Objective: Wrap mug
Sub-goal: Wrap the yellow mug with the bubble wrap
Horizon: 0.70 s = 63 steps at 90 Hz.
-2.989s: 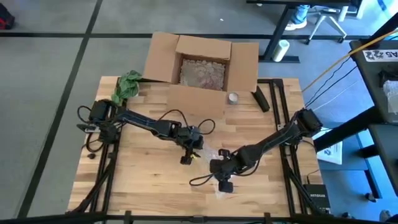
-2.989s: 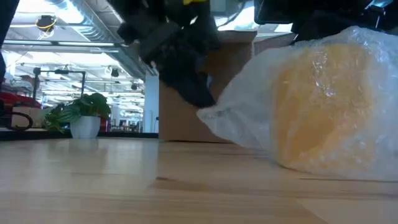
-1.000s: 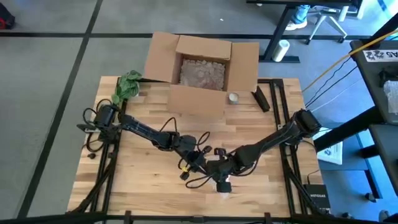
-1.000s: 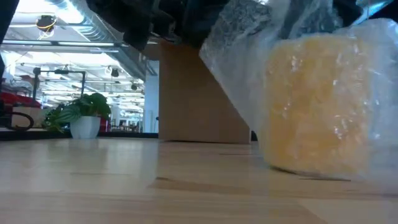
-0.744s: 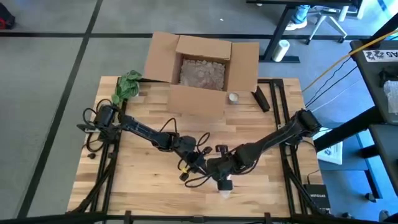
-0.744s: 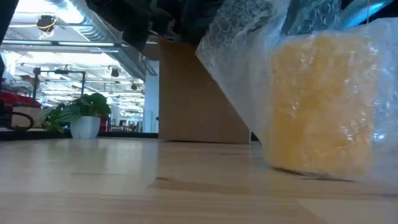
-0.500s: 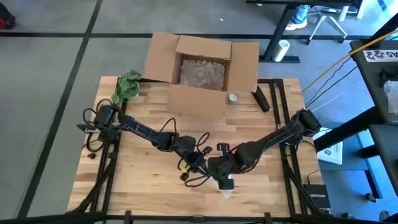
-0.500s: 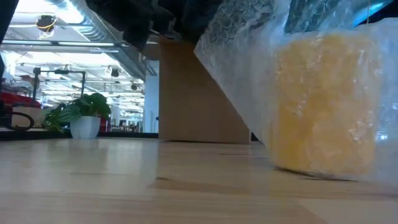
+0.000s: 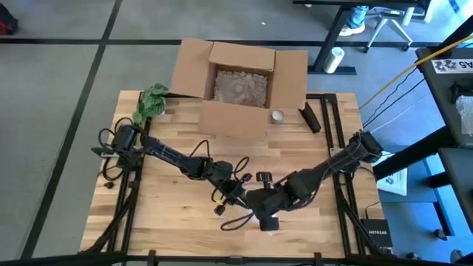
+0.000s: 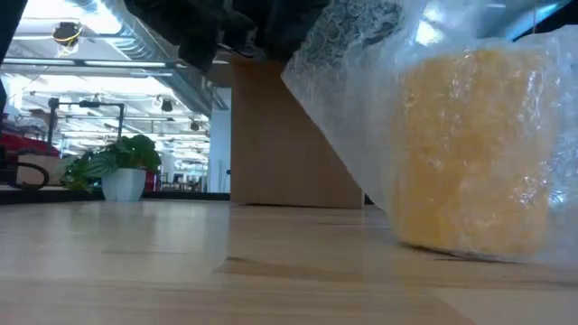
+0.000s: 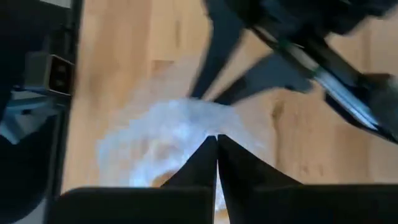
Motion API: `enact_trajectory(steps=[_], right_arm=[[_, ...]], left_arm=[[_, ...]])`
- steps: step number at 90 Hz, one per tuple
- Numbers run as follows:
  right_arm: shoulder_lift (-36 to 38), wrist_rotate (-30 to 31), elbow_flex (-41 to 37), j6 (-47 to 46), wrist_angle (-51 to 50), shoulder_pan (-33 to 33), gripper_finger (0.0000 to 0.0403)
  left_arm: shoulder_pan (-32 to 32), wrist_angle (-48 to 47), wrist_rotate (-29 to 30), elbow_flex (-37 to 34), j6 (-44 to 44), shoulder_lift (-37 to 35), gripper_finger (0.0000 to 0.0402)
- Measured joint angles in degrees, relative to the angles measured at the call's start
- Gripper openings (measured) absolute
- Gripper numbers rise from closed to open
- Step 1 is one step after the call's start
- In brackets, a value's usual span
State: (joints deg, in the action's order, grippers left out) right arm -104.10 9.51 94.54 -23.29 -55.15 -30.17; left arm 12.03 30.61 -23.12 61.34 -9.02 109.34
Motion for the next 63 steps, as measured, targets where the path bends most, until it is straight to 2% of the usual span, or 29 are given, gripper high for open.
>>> enact_trajectory(steps=[42,63], right_arm=[[0.0,0.77,-0.14,2.41,4.92,-0.55,0.0],[0.0,-1.75,-5.16,2.55,10.58,-0.07,0.0]], left_arm=[[-0.47,0.0,0.45,-0.02,0.04,0.02,0.0],[-0.46,0.0,0.89,-0.04,0.04,0.02,0.0]])
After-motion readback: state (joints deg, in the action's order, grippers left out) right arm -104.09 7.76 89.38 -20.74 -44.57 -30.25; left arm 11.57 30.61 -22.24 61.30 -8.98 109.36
